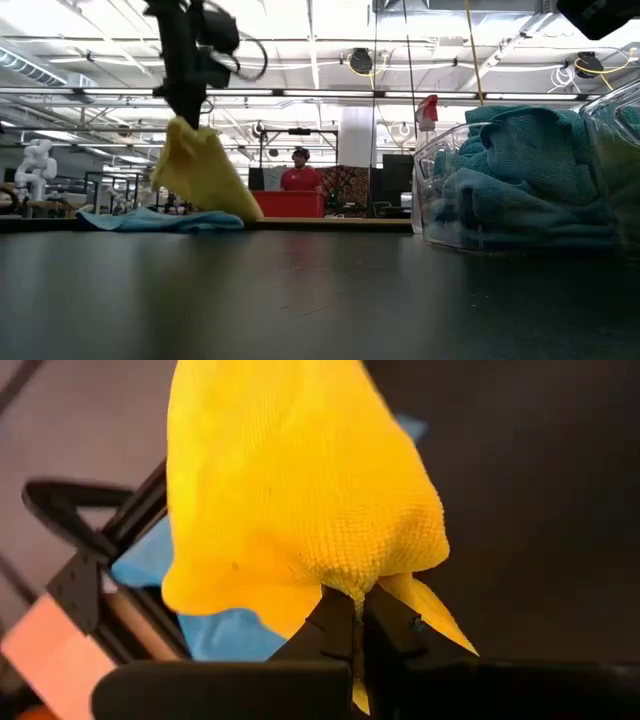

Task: Sort microfiber towel by color & place in baskets
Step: Put the yellow towel into the bottom transparent bin

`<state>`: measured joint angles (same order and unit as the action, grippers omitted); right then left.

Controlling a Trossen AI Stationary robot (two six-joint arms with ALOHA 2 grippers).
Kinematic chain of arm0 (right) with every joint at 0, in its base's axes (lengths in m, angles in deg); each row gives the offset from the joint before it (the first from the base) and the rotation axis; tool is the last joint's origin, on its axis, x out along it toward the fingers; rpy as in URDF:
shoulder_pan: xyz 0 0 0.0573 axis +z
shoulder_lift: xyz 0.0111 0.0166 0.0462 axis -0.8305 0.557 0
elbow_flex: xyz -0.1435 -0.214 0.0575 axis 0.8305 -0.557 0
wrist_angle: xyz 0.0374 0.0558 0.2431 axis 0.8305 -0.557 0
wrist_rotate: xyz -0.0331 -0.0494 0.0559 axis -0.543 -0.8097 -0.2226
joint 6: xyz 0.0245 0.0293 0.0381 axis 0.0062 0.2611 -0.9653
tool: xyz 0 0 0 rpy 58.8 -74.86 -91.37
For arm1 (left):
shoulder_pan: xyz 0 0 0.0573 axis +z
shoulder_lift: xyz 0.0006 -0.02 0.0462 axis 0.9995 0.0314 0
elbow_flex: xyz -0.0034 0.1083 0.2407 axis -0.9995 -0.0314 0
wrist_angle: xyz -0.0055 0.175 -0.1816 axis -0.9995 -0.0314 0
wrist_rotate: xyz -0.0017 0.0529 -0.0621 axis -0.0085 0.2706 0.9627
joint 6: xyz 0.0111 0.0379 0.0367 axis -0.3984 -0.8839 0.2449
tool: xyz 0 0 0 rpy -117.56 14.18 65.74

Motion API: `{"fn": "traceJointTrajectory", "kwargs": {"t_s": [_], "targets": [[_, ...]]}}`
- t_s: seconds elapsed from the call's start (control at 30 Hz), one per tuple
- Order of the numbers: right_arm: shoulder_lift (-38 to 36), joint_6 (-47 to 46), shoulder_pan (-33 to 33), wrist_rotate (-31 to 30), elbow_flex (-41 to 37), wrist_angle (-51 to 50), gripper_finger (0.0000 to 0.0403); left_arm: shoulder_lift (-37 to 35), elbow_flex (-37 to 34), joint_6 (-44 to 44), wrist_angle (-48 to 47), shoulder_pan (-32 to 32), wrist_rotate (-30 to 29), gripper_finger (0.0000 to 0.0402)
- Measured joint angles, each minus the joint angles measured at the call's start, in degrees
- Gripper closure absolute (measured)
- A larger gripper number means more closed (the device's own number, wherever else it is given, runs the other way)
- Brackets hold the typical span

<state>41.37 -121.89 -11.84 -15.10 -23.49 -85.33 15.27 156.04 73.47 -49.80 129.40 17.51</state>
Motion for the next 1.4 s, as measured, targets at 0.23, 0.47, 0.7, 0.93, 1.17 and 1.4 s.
{"fn": "traceJointTrajectory", "kwargs": {"t_s": [0.23, 0.47, 0.7, 0.93, 1.17, 1.4], "targets": [[1.1, 2.8, 0.0, -2.6, 0.0, 5.1, 0.0302, -7.6, 0.0, 3.4, 3.7, -11.0, 0.4, 0.0399], [5.3, 9.3, 0.0, -9.7, 0.0, 12.4, 0.0302, -9.9, 0.0, 4.5, 14.0, -23.9, 0.3, 0.0399], [10.5, 14.0, -0.7, -10.9, 0.0, 18.9, 0.0302, -9.5, 0.0, 4.6, 18.2, -34.2, 0.0, 0.04], [13.3, 15.3, -1.2, -9.7, 0.0, 20.6, 0.0302, -9.0, 0.0, 6.0, 18.5, -41.8, 0.2, 0.04], [14.4, 18.5, -1.2, -10.0, 0.0, 24.7, 0.0296, -5.0, 0.0, 4.8, 27.4, -46.3, 0.4, 0.04], [14.2, 18.1, -1.2, -11.8, 0.0, 23.1, 0.0241, 0.0, 0.0, -0.2, 39.6, -48.8, 0.5, 0.04]]}}
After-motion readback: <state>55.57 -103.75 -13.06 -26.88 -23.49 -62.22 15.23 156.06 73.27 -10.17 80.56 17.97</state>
